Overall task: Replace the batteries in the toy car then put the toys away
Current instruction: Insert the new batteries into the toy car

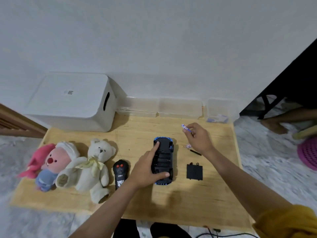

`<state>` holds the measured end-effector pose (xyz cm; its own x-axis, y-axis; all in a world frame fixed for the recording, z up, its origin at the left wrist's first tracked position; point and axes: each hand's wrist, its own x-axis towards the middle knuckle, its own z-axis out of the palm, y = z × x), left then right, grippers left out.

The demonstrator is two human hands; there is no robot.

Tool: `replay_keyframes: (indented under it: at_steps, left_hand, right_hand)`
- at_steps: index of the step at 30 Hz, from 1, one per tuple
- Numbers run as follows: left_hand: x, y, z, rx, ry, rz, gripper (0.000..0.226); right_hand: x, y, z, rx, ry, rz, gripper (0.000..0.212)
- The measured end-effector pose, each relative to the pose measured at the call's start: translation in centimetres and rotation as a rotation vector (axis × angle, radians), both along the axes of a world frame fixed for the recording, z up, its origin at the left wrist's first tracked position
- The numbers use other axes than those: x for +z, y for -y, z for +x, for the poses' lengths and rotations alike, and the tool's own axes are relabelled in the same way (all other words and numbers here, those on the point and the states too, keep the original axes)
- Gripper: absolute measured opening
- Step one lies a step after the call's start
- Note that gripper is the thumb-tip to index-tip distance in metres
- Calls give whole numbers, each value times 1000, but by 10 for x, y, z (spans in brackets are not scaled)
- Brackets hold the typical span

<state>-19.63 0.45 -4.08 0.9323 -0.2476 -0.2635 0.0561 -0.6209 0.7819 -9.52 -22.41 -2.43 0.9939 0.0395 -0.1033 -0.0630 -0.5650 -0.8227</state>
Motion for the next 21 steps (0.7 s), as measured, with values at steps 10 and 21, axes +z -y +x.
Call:
replay_keyframes:
  at_steps: [10, 21]
  left_hand:
    - [-2, 1, -4, 45, -35, -98, 109]
    - [-3, 3, -10, 76, -40, -144, 108]
  right_hand:
    - [-2, 15, -27, 6, -113, -145, 21]
    - [-13, 28, -46, 265, -157, -434, 29]
